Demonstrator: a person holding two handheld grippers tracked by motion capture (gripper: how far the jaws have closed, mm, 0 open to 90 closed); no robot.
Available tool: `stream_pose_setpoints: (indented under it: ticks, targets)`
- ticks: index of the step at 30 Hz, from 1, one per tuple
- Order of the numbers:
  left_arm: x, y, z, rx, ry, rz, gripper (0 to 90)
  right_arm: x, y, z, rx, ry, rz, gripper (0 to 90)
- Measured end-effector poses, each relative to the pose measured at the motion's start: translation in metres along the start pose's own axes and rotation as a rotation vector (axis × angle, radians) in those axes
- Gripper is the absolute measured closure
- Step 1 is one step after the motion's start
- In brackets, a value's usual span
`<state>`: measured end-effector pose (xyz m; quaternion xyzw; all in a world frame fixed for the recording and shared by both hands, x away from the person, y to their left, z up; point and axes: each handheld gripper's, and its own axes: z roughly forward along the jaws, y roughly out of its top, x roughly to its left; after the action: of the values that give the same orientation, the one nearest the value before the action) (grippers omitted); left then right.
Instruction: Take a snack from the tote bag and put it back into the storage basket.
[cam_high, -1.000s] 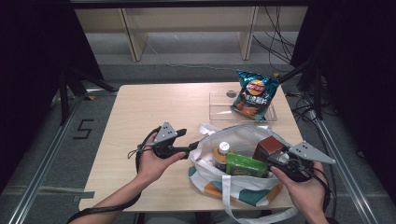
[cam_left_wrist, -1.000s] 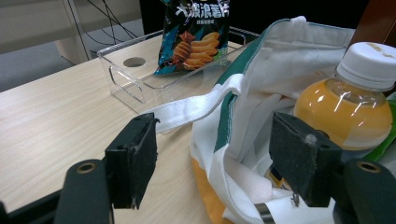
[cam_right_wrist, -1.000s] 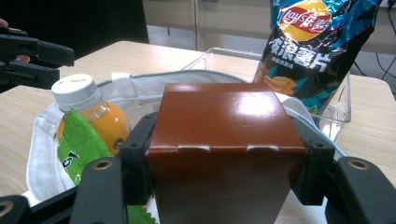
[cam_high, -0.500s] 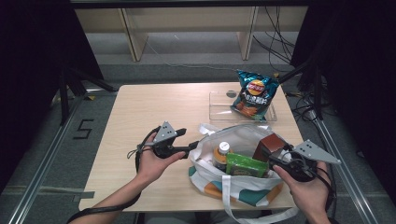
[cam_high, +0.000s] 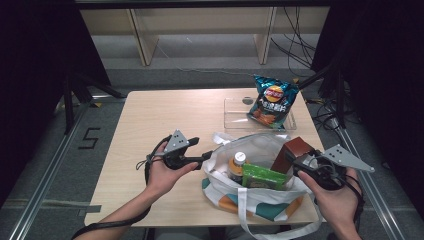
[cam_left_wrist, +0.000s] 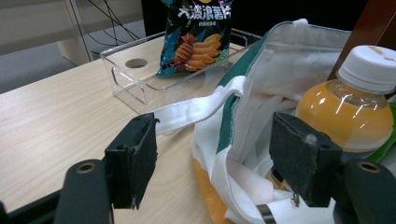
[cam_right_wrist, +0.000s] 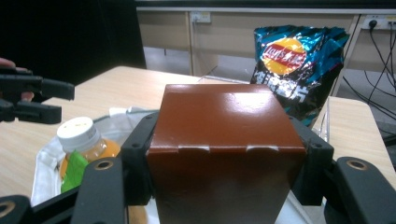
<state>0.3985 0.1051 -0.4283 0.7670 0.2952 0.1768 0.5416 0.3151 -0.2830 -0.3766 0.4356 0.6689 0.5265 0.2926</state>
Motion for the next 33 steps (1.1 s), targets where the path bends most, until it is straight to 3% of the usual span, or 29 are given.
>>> stream_pose_setpoints:
  ticks: [2,3,6,9,15,21,22,27,33]
  targets:
    - [-0.001,0.000,0.000,0.000,0.000,-0.002,31.8,0.002,0.002,-0.002,0.008,-0.002,0.026,39.0]
    - [-0.001,0.000,0.000,0.000,0.000,-0.002,31.8,0.000,0.003,0.000,-0.012,0.002,0.006,39.0]
    - [-0.001,0.000,0.000,0.005,0.007,-0.002,31.8,0.001,0.006,-0.002,-0.005,-0.008,0.021,39.0]
    - [0.000,0.000,0.000,0.006,0.007,0.000,31.8,-0.001,0.009,-0.001,-0.019,-0.005,0.004,39.0]
    - [0.000,0.000,0.000,-0.001,0.000,-0.001,31.8,-0.001,0.017,-0.002,-0.025,-0.012,0.028,39.0]
    - [0.000,0.000,0.000,-0.002,0.001,-0.002,31.8,-0.003,0.023,-0.002,-0.033,-0.021,0.025,39.0]
    - [0.000,0.000,0.000,-0.002,0.001,-0.002,31.8,-0.005,0.025,-0.001,-0.039,-0.018,0.005,39.0]
    - [0.000,0.000,0.000,-0.003,0.002,-0.017,31.8,-0.004,0.030,-0.001,-0.049,-0.016,0.020,39.1]
    - [0.000,0.001,-0.001,0.003,0.010,-0.006,31.7,-0.005,0.034,-0.001,-0.050,-0.027,0.026,39.0]
